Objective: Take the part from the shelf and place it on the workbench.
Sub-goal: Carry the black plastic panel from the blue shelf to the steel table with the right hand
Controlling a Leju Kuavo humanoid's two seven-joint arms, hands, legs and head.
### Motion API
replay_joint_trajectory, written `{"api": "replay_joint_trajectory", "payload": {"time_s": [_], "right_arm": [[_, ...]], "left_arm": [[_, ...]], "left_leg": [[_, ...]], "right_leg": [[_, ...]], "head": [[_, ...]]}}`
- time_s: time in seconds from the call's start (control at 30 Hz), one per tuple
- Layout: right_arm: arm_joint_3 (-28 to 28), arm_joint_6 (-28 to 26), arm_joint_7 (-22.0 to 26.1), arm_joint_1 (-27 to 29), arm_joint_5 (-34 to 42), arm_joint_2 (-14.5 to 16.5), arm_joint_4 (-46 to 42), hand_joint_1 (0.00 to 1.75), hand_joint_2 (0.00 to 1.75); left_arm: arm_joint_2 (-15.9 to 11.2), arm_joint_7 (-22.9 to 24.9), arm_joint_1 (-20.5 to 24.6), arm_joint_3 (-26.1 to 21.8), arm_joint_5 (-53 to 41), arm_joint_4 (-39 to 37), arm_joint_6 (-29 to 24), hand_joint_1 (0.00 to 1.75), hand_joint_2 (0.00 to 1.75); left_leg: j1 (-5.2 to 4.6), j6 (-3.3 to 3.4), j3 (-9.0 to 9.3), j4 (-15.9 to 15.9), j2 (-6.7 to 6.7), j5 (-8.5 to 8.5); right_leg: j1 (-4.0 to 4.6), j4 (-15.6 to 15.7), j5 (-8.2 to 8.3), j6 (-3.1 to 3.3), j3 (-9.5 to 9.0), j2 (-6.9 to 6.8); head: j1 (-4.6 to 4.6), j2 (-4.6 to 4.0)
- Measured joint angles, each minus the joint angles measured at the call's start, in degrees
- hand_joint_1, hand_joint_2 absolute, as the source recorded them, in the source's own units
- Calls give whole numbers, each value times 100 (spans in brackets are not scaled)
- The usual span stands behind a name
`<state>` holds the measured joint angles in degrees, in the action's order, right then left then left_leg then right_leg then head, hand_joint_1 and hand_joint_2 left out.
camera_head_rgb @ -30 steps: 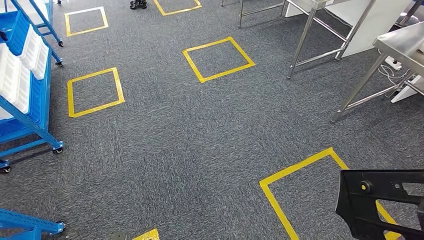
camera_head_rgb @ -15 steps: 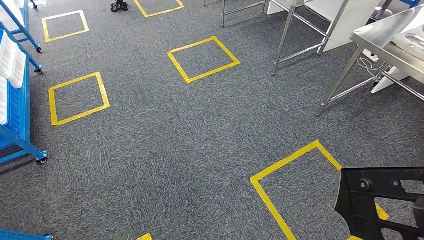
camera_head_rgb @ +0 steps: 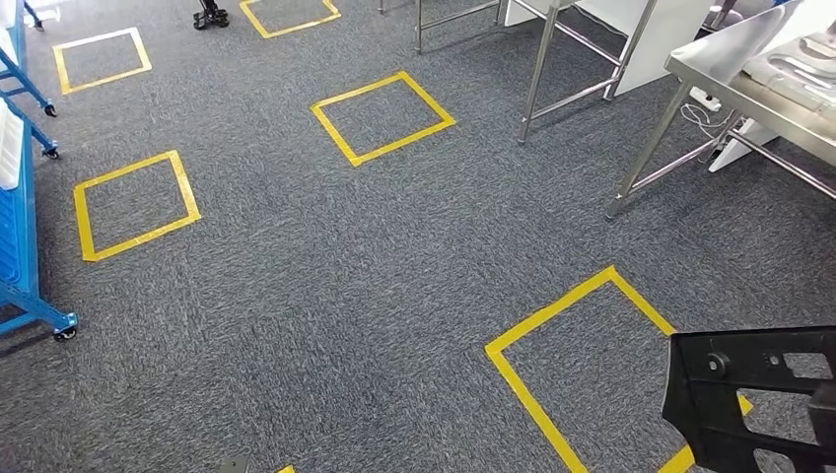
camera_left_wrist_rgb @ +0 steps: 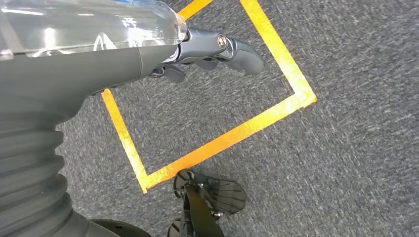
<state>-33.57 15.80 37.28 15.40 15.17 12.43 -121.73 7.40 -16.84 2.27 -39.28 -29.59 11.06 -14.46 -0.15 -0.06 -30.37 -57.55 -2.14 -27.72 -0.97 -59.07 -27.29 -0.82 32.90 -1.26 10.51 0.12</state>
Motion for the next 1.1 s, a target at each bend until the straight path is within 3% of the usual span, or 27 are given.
{"api": "replay_joint_trajectory", "payload": {"time_s": [0.1, 0.17, 0.23, 0.27, 0.3, 0.33, 0.4, 0.47, 0.5, 0.57, 0.63, 0.73, 0.77, 0.8, 0.83, 0.9, 0.97, 1.0, 1.1], "right_arm": [[0, -6, 4, 0, 7, 1, -3, 175, 175], [0, -11, 8, 1, 16, 1, -9, 175, 175], [0, -13, 10, 8, 31, 1, -11, 175, 175], [0, -13, 11, 13, 43, 0, -10, 175, 175], [-1, -12, 12, 21, 55, -1, -10, 175, 175], [-2, -9, 13, 30, 70, -1, -10, 175, 175], [-5, 4, 17, 46, 113, -1, -13, 175, 175], [-16, 33, 24, 55, 185, -1, -14, 175, 175], [-25, 54, 26, 60, 224, 0, -14, 175, 175], [-50, 104, 28, 68, 282, -1, -20, 175, 175], [-72, 144, 31, 66, 309, -3, -29, 175, 175], [-83, 172, 32, 62, 323, -8, -29, 175, 175], [-85, 177, 32, 65, 327, -9, -27, 175, 175], [-88, 180, 31, 69, 333, -8, -26, 175, 175], [-92, 186, 31, 70, 343, -8, -25, 175, 175], [-99, 207, 31, 67, 369, -8, -26, 175, 175], [-102, 228, 29, 61, 388, -8, -29, 175, 175], [-103, 236, 29, 59, 395, -7, -30, 175, 175], [-108, 253, 28, 61, 409, -6, -32, 175, 175]], "left_arm": [[-1, -20, 5, 0, -8, 0, 28, 0, 175], [-1, -32, 3, 1, -16, 0, 62, 0, 175], [2, -33, -9, 2, -18, 0, 84, 0, 175], [3, -33, -16, 2, -19, 0, 90, 0, 175], [4, -33, -22, 2, -19, 0, 95, 0, 175], [3, -34, -25, 2, -20, 0, 98, 0, 175], [-4, -35, -24, 2, -21, 0, 102, 0, 175], [-16, -36, -21, 3, -22, 0, 102, 0, 175], [-21, -36, -20, 3, -23, 0, 102, 0, 175], [-11, -41, -16, 3, -23, 0, 102, 0, 175], [4, -52, -13, 2, -22, 0, 102, 0, 175], [8, -65, -17, 2, -22, 0, 100, 0, 175], [8, -67, -19, 2, -22, 0, 101, 0, 175], [9, -69, -21, 2, -22, 0, 102, 0, 175], [11, -73, -21, 2, -22, 0, 104, 0, 175], [16, -81, -17, 2, -24, 0, 111, 0, 175], [19, -89, -13, 2, -25, 0, 115, 0, 175], [18, -93, -13, 2, -25, 0, 116, 0, 175], [17, -102, 0, 2, -24, 0, 115, 0, 175]], "left_leg": [[25, -96, -29, -111, 8, -105], [42, -143, -255, -632, 97, -427], [46, -160, -624, -1428, 142, -787], [48, -159, -744, -1681, 149, -848], [48, -149, -764, -1716, 152, -788], [47, -128, -665, -1499, 162, -614], [42, -56, -284, -675, 270, -201], [23, -5, -40, -115, 398, -23], [8, 12, -10, -31, 432, -26], [13, 61, 4, 37, 362, 19], [44, 138, 34, 137, 278, 83], [37, 188, 27, 175, 145, 112], [31, 188, 22, 170, 98, 108], [27, 185, 21, 162, 50, 101], [28, 176, 25, 149, 2, 89], [24, 137, 34, 100, -87, 44], [-1, 73, 40, 40, -158, -11], [-14, 40, 43, 25, -195, -29], [-5, -63, 58, -3, -254, -86]], "right_leg": [[-12, 28, 25, 110, 5, 81], [-25, 45, 39, 173, 6, 114], [-14, 42, 41, 198, 18, 163], [-6, 40, 41, 201, 18, 195], [1, 39, 41, 201, 12, 233], [7, 38, 41, 201, 1, 273], [15, 37, 40, 192, -15, 346], [14, 28, 50, 144, 7, 413], [5, 30, 62, 106, 25, 444], [-6, 40, 79, 24, 38, 492], [9, -129, -56, -23, 113, 409], [5, -1131, -595, -70, 584, 212], [-4, -1417, -688, -89, 715, 193], [-14, -1502, -666, -104, 751, 180], [-24, -1357, -537, -115, 671, 157], [-29, -590, -177, -112, 268, -16], [-4, -35, -2, -50, -7, -164], [14, 32, -7, -10, -28, -173], [10, 39, 26, 90, -1, -2]], "head": [[0, 1], [0, 0], [0, 0], [0, 1], [0, 1], [0, 1], [0, 0], [0, -1], [0, 0], [0, 0], [-1, 0], [0, -1], [-1, -1], [-1, -1], [0, 0], [-1, 0], [-1, 0], [0, 1], [0, 0]]}}
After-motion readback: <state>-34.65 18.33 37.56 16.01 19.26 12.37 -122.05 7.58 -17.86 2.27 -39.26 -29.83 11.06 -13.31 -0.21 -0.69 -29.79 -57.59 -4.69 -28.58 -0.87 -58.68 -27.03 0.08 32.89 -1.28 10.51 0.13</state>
